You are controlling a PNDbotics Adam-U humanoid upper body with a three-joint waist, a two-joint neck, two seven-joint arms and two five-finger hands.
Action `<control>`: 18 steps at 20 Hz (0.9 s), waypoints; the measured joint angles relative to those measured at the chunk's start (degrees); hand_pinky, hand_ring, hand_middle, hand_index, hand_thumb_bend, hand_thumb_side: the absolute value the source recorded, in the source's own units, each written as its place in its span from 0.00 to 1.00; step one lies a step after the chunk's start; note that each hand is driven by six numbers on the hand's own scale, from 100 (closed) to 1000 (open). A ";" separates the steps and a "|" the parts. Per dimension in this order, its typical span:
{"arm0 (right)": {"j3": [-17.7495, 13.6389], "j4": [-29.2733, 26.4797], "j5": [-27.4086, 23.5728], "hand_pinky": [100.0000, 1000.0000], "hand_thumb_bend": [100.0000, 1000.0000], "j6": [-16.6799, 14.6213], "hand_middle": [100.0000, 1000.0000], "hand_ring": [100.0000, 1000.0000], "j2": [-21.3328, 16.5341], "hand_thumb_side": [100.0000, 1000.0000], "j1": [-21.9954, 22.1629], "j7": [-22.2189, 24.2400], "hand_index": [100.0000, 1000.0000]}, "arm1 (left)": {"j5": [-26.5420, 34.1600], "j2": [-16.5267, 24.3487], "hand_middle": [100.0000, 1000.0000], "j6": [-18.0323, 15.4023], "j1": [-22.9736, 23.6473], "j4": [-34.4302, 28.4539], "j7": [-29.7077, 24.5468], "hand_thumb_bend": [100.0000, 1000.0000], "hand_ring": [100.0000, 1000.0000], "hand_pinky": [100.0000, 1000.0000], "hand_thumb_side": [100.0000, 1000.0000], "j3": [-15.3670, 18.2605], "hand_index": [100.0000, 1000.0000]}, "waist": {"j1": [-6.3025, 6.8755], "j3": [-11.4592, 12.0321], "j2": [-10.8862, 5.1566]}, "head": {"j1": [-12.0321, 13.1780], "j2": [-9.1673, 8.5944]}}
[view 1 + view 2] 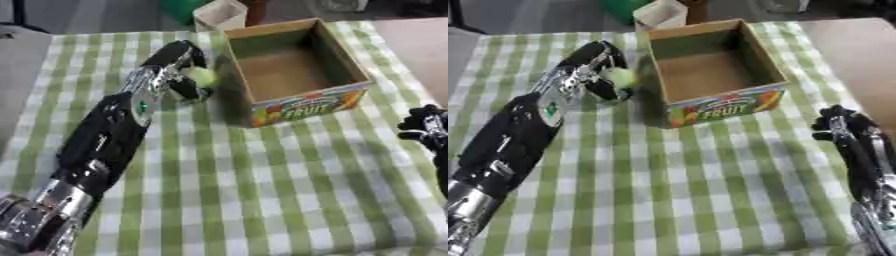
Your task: Pick up objects on the table and place them in the box.
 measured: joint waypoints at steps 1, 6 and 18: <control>0.00 0.00 0.00 0.57 0.00 -0.01 0.50 0.59 0.00 0.57 0.00 -0.01 0.62 | 0.06 0.00 0.24 0.50 0.08 -0.10 0.68 0.21 0.28 0.34 0.01 0.25 0.38 | -0.02 0.08 0.00 | -0.01 0.00; -0.01 0.00 0.00 0.57 0.00 -0.01 0.50 0.59 0.00 0.57 0.01 -0.01 0.62 | 1.64 0.08 0.22 2.47 0.42 -2.78 4.72 0.22 0.27 0.33 0.00 0.54 0.36 | -0.13 0.23 0.01 | -0.04 0.00; 0.04 0.01 0.00 0.57 0.00 0.05 0.50 0.59 0.01 0.56 -0.14 0.19 0.62 | 8.47 0.37 0.24 0.96 -2.99 -14.32 8.24 0.19 0.29 0.34 0.00 -0.99 0.37 | -0.41 -0.40 0.01 | 0.30 -0.40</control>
